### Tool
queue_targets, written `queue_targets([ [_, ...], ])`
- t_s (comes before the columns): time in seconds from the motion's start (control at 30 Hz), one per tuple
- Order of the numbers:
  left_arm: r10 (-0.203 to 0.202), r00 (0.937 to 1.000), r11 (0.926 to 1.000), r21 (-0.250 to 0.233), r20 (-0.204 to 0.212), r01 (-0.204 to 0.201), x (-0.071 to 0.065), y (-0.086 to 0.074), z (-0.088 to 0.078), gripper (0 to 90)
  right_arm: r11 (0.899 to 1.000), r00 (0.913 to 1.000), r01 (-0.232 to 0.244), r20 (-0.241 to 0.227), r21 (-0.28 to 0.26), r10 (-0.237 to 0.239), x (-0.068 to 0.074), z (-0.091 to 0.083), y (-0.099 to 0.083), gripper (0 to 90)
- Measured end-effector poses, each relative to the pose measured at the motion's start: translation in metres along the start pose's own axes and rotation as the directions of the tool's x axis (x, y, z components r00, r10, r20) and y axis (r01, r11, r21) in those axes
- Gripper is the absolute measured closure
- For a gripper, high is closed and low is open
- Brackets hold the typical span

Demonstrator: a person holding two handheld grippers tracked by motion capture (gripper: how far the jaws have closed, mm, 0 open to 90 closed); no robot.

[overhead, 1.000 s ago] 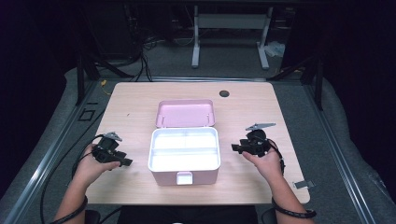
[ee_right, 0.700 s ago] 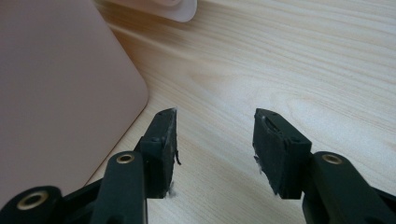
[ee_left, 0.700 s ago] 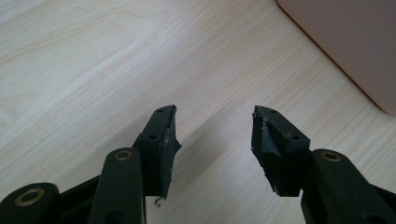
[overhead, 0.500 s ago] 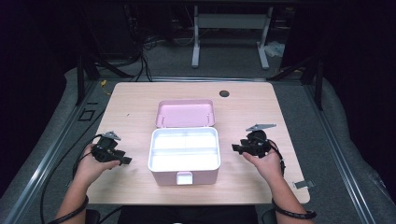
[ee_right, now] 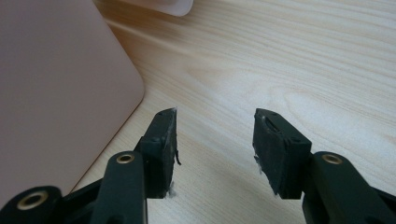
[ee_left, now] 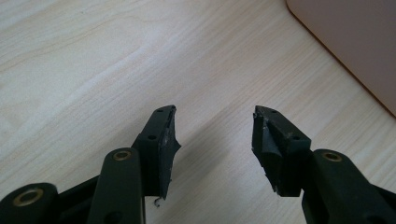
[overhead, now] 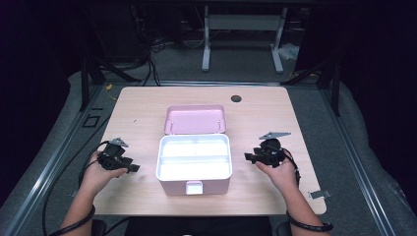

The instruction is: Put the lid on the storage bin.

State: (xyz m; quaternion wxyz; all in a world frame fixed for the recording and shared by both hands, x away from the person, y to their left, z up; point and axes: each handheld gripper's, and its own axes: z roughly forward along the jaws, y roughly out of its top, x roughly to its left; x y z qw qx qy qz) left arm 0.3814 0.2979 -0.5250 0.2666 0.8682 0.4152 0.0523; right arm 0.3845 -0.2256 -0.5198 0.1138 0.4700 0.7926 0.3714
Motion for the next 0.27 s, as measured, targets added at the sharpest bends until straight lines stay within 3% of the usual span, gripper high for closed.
queue_targets([
  [0.27,-0.006,0.9998,0.9995,-0.032,-0.018,0.005,0.0017,0.0045,-0.0016,49.9,1.000,0.9998,-0.006,0.017,-0.021,0.007,-0.0007,-0.0033,-0.0029,49.7],
])
